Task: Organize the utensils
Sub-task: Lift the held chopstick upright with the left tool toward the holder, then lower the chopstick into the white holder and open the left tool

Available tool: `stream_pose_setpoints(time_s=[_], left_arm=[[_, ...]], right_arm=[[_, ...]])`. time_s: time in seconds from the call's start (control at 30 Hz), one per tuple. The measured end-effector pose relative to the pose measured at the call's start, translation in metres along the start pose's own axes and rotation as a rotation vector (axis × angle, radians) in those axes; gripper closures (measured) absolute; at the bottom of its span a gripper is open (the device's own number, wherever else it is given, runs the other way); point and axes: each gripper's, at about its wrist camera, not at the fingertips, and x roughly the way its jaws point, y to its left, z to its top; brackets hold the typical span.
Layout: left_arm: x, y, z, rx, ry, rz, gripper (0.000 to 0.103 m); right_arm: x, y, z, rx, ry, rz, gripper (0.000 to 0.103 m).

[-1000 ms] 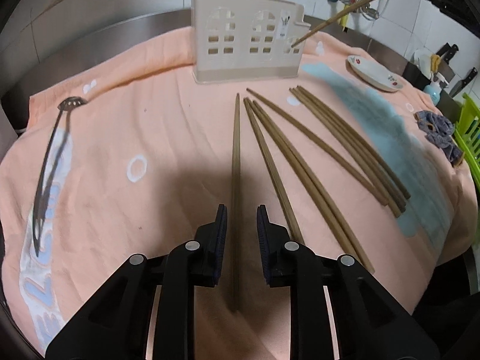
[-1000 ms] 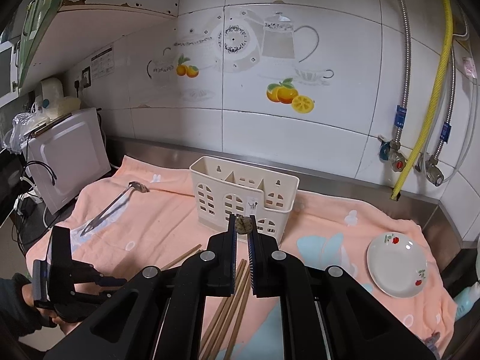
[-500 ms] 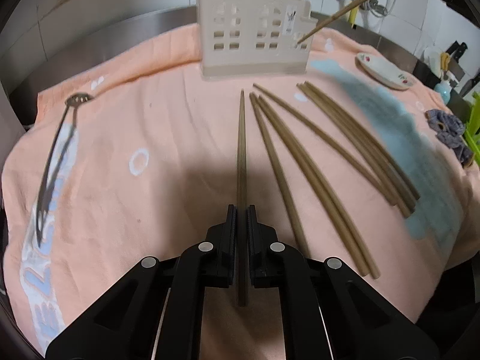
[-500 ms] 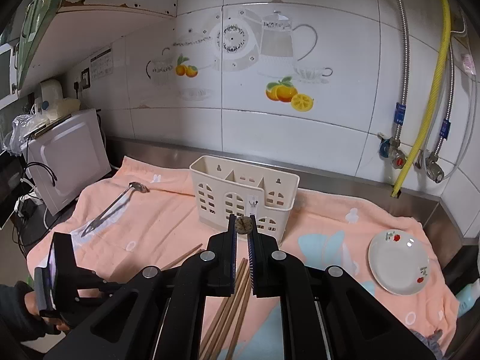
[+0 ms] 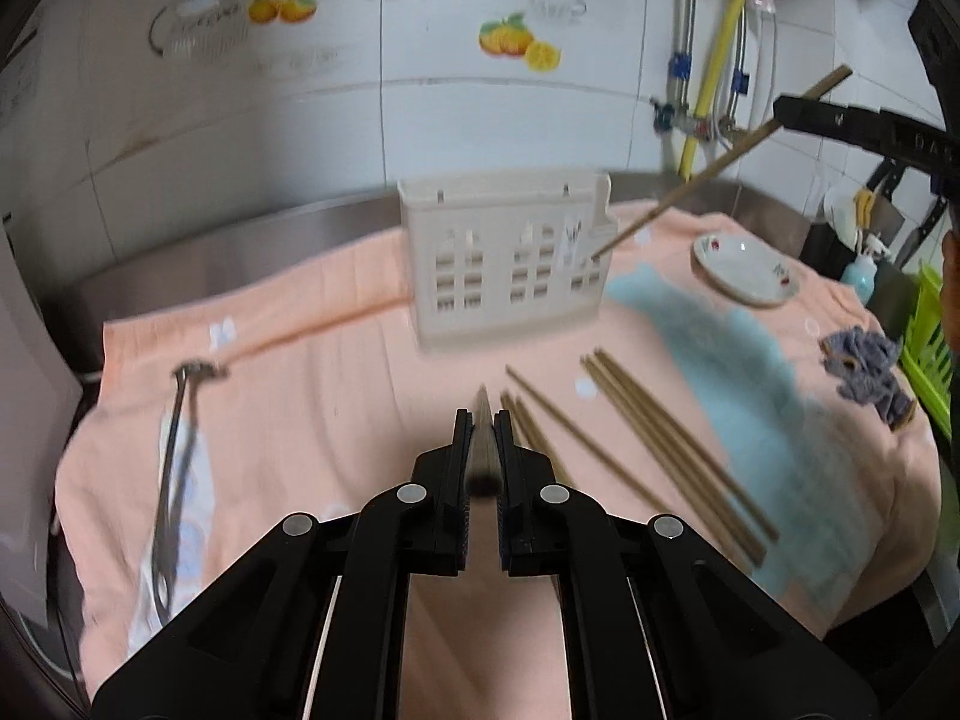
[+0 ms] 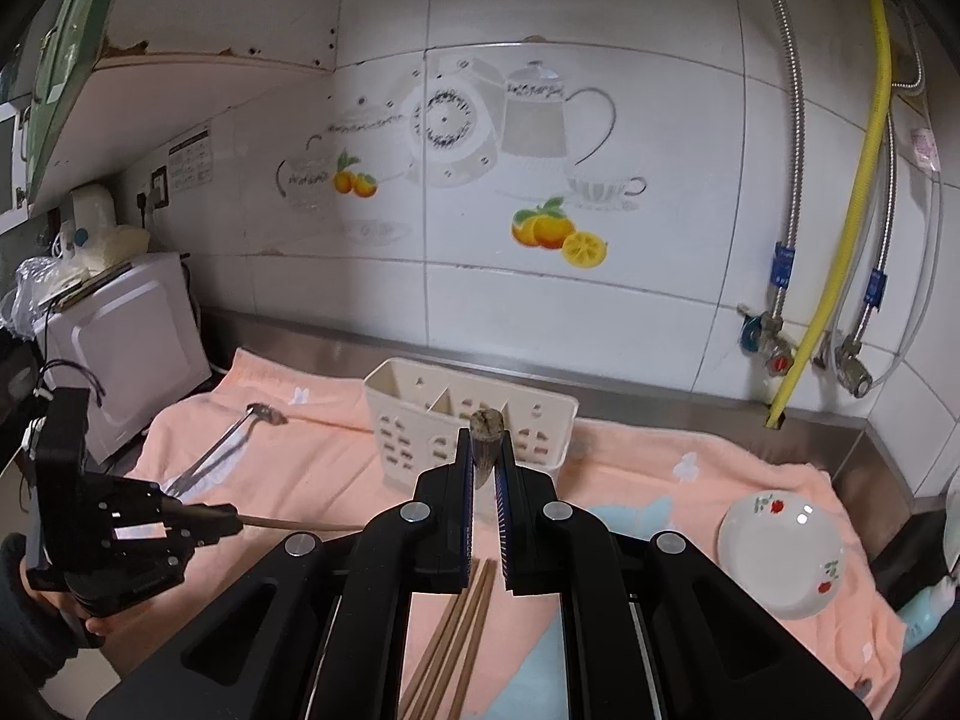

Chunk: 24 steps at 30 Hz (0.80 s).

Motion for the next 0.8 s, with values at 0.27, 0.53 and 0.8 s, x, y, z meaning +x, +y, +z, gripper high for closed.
stream_pose_setpoints(time_s=[0.27,0.53,0.8], left_arm=[[-0.002,-0.003,0.055,0.034,-0.045,-0.031,0.097],[-0.015,-0.004,0.101,0.072,-0.095,-0.022,0.097],[-0.039,-0.001,0.16,0.103,-0.198,-0.001,0.097]], right_arm=[[0.001,-0.023,0.037,0.014,-0.026,-0.038,0.096],[0.015,-0.038,0.067,0.01,0.025,-0.038,0.096],[0.065,-0.045,0.064,0.009,0.146,-0.039,0.096]])
